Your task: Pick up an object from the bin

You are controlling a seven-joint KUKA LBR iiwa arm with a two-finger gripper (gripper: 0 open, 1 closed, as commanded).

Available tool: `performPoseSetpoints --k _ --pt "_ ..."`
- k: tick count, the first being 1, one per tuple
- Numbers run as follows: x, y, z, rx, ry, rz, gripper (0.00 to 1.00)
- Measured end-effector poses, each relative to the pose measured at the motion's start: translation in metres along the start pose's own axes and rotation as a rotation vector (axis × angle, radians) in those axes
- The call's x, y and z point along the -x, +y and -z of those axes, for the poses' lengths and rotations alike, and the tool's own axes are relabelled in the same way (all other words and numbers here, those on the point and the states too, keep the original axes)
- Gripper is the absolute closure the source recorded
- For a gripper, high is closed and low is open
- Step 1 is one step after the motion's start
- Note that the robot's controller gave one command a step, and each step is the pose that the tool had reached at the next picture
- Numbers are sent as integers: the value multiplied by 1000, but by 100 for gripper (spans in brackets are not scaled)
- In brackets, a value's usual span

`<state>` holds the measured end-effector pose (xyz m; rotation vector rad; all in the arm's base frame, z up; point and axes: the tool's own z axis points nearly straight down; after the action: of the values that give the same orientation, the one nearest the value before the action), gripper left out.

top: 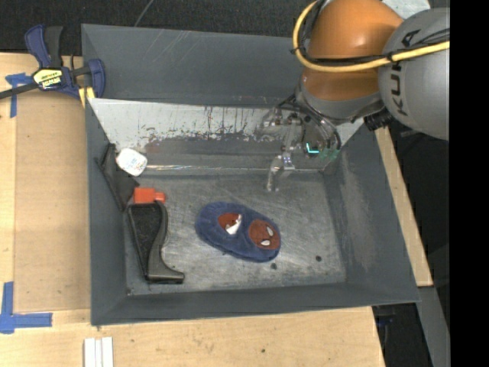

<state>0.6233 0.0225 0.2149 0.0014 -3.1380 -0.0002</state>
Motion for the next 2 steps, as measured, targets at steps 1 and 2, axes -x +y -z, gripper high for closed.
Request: performPoseSetpoints --k 1,2 --pt "-32 17 -126 -1 -17 154 0" --pt "-33 17 -127 -1 -10 153 100"
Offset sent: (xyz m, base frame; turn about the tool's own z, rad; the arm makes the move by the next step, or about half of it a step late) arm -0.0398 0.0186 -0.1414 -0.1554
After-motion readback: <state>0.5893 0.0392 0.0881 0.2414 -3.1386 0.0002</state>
